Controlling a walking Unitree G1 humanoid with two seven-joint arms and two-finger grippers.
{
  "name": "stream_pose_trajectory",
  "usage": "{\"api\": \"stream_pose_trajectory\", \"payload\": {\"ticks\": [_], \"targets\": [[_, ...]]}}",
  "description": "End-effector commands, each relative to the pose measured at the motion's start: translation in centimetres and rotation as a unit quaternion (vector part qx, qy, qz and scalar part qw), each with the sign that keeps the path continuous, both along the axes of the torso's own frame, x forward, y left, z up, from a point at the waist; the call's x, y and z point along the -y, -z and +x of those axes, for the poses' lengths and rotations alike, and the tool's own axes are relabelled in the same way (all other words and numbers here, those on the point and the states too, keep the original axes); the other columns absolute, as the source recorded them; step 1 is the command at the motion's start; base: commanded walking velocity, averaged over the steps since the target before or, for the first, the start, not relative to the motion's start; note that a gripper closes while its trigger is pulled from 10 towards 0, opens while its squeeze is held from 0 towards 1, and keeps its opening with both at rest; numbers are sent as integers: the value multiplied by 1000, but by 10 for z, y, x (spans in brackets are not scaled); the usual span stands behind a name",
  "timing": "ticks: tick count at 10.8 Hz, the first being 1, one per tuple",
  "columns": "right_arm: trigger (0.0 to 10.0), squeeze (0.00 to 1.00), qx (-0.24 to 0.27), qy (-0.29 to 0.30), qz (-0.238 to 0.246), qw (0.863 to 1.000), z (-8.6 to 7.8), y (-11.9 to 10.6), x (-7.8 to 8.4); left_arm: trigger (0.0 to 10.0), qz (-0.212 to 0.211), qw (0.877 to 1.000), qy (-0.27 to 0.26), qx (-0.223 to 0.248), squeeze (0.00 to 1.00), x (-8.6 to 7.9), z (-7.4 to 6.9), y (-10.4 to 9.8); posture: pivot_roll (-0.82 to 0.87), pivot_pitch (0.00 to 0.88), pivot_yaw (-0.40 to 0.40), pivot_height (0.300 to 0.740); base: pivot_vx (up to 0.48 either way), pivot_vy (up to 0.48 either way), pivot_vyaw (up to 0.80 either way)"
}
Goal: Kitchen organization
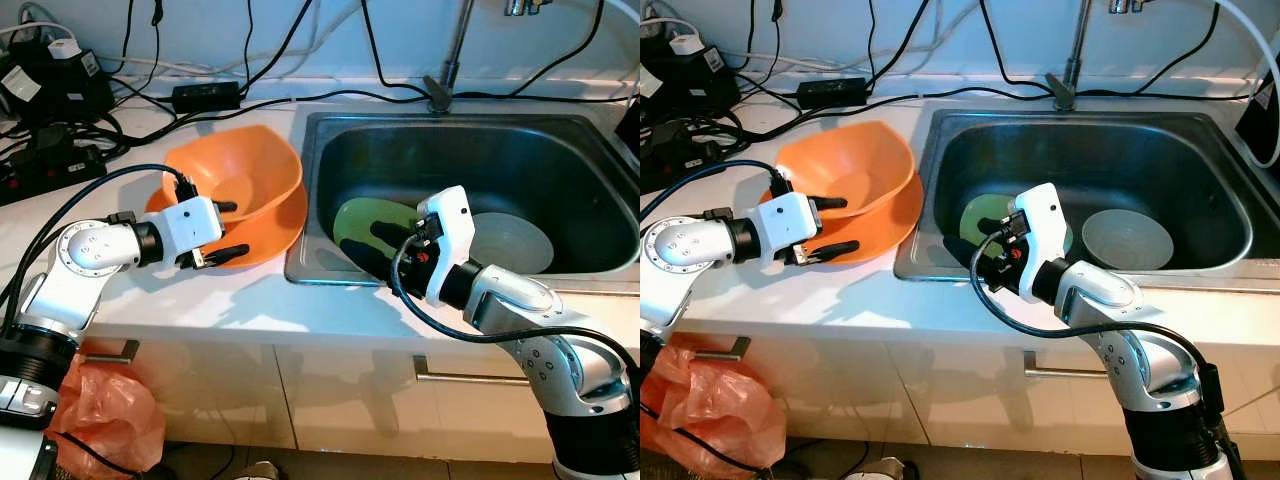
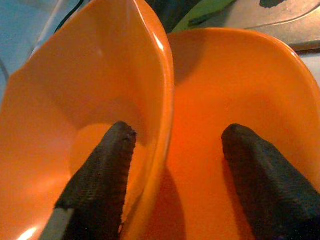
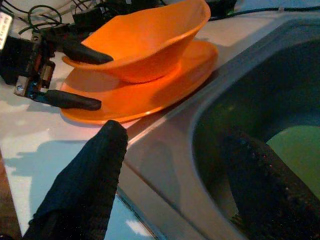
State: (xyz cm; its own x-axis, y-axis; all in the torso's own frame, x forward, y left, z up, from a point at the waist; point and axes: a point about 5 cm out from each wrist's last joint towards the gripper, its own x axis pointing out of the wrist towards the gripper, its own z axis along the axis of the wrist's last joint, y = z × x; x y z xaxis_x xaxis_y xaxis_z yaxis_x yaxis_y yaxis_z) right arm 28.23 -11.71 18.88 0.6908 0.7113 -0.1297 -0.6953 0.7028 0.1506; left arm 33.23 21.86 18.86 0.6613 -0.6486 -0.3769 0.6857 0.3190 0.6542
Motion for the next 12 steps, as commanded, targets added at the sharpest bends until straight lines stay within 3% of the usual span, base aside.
{"api": "stream_pose_trajectory", "payload": {"ticks": [1, 5, 12], "targets": [[10000, 0, 1, -3, -1, 1000, -3, -1, -1, 0, 16, 1000, 1, -5, 0, -3, 1, 0, 112, 62, 71, 740, 0, 0, 0], [10000, 0, -1, 1, -1, 1000, -3, 1, -2, 0, 34, 999, -11, 10, 0, -8, 4, 2, 112, 63, 72, 740, 0, 0, 0], [10000, 0, -1, 8, 1, 1000, -2, 2, -3, 0, 118, 985, -50, 117, 0, -23, 15, -7, 109, 64, 68, 740, 0, 0, 0]]}}
